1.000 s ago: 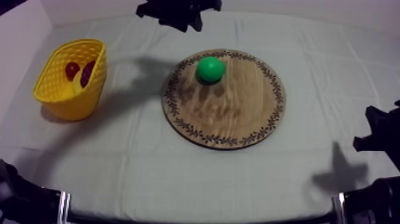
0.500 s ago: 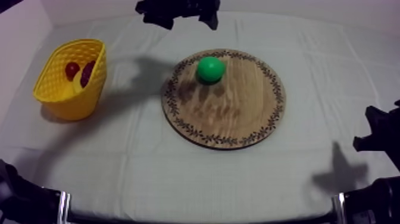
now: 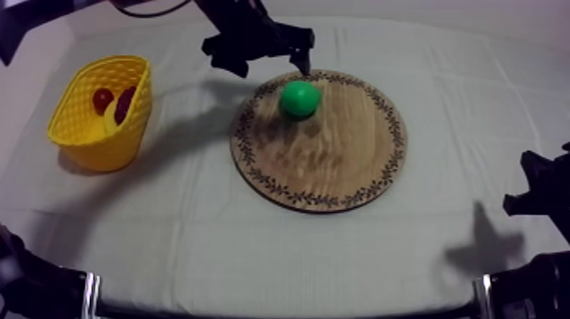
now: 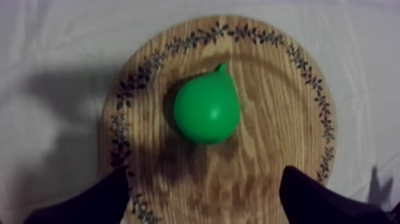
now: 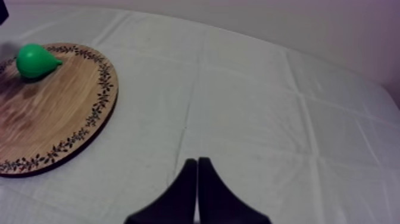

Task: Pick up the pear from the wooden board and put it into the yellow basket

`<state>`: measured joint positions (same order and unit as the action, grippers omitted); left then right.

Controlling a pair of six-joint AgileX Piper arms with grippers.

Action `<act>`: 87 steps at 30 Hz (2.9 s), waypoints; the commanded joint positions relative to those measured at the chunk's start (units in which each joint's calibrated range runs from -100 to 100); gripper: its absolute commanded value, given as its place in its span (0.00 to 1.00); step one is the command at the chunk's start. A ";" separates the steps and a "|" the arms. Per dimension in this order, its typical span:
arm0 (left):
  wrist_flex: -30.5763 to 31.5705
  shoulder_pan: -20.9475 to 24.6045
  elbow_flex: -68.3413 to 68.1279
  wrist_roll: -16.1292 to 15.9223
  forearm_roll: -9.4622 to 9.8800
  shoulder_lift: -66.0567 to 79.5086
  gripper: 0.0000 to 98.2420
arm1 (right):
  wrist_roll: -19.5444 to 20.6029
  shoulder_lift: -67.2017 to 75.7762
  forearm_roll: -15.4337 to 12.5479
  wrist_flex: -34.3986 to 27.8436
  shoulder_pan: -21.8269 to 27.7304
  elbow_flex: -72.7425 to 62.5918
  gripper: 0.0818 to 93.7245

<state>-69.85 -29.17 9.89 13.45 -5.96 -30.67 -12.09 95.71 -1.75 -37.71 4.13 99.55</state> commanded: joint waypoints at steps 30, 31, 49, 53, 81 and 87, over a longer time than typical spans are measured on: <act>-3.43 0.30 22.84 0.36 -2.63 -23.61 0.83 | 0.00 0.05 0.02 0.05 0.01 0.00 0.00; -3.58 0.31 23.50 0.38 -2.64 -24.09 0.82 | 0.00 0.05 0.02 0.05 0.01 0.00 0.00; -4.07 0.35 24.93 0.99 -2.71 -27.17 0.45 | 0.00 0.05 0.02 0.05 0.01 0.00 0.00; -4.08 0.39 23.48 1.09 -2.59 -25.93 0.42 | 0.00 0.05 0.02 0.05 0.01 0.00 0.00; 4.54 5.39 -22.56 -3.98 1.89 26.15 0.49 | 0.00 0.05 0.02 0.05 0.01 0.00 0.00; 2.67 11.33 -26.21 -6.09 1.83 31.90 0.49 | 0.00 0.05 0.02 0.05 0.01 0.00 0.00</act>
<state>-66.89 -20.16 -15.76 7.87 -4.12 -0.34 -12.09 95.71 -1.75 -37.70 4.13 99.55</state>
